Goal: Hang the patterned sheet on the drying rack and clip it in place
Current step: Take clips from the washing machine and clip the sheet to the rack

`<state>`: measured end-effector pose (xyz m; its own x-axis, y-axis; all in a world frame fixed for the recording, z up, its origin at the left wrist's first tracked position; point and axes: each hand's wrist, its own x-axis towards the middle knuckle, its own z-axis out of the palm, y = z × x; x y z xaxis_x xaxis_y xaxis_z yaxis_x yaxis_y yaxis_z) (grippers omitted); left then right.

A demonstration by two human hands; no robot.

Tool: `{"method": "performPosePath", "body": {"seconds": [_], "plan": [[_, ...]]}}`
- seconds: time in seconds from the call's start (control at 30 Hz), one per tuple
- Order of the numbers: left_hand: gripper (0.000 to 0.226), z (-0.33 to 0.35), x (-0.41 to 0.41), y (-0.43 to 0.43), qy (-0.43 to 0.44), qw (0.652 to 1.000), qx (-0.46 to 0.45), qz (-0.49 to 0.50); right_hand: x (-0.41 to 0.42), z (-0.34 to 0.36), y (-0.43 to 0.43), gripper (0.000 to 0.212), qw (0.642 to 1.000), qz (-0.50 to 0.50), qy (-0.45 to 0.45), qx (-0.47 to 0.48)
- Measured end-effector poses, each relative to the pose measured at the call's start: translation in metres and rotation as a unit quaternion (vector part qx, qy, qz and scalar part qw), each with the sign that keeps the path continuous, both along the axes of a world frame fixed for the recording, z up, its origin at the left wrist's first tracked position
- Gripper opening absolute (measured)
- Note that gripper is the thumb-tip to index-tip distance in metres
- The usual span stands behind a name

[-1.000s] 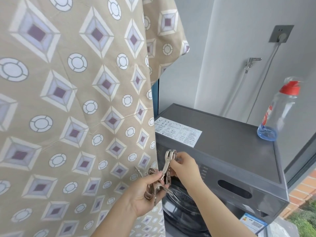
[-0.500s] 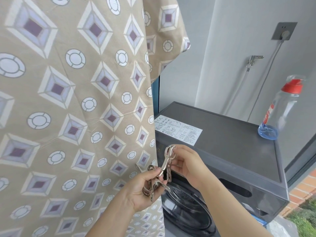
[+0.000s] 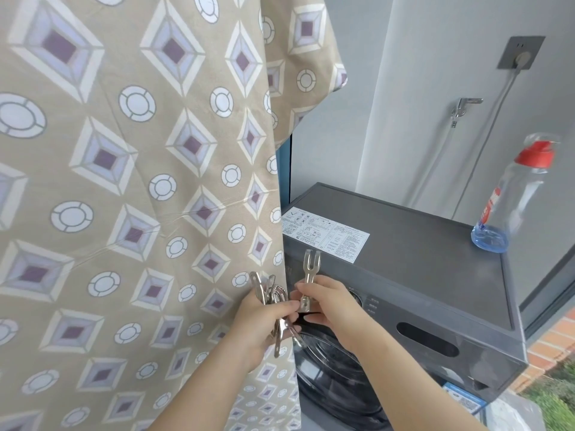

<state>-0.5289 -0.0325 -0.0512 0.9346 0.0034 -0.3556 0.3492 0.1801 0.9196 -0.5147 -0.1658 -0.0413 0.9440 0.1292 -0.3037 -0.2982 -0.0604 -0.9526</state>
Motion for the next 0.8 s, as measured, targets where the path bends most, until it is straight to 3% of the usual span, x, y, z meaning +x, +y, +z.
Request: {"method": "performPosePath", "body": {"seconds": [0.1,0.23,0.4,0.57,0.7,0.8], "plan": [[0.040,0.006,0.001,0.009,-0.068,0.994,0.071,0.044,-0.001,0.007,-0.008,0.006,0.997,0.037,-0.035,-0.061],[0.035,0.022,0.006,0.016,-0.154,0.983,0.096,-0.001,-0.004,0.016,-0.011,0.008,0.978,0.125,-0.079,-0.149],[0.032,0.033,0.011,0.022,-0.204,0.963,0.174,-0.028,0.001,0.029,-0.011,0.017,0.986,0.061,-0.120,-0.101],[0.024,0.046,0.017,0.024,-0.242,0.955,0.169,-0.007,0.000,0.048,-0.009,0.022,0.983,0.051,-0.156,-0.083],[0.022,0.060,0.017,0.026,-0.254,0.960,0.111,0.038,0.001,0.054,-0.007,0.028,0.981,-0.032,-0.169,0.094],[0.018,0.075,0.018,0.024,-0.273,0.954,0.087,0.085,0.002,0.068,0.003,0.020,0.949,-0.069,-0.160,0.264]]}}
